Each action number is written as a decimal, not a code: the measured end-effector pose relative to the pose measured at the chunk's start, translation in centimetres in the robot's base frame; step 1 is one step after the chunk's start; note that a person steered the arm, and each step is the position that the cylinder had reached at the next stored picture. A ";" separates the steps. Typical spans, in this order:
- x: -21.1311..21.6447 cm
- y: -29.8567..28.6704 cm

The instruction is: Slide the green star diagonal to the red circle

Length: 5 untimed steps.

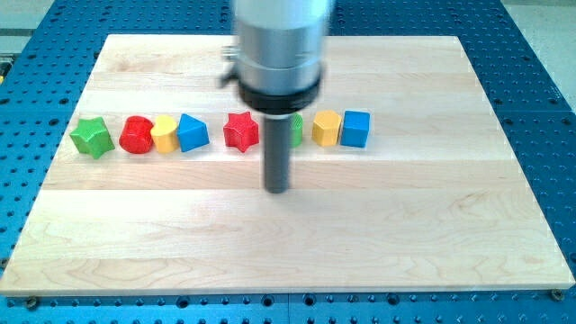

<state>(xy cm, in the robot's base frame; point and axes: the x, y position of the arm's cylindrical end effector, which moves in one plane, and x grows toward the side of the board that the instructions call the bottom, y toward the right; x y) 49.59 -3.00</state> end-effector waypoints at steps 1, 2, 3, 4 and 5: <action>-0.9 3.0; -0.2 -1.0; 1.3 -16.3; -1.4 -26.1; -3.9 -25.6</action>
<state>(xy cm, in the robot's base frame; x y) 45.64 -28.55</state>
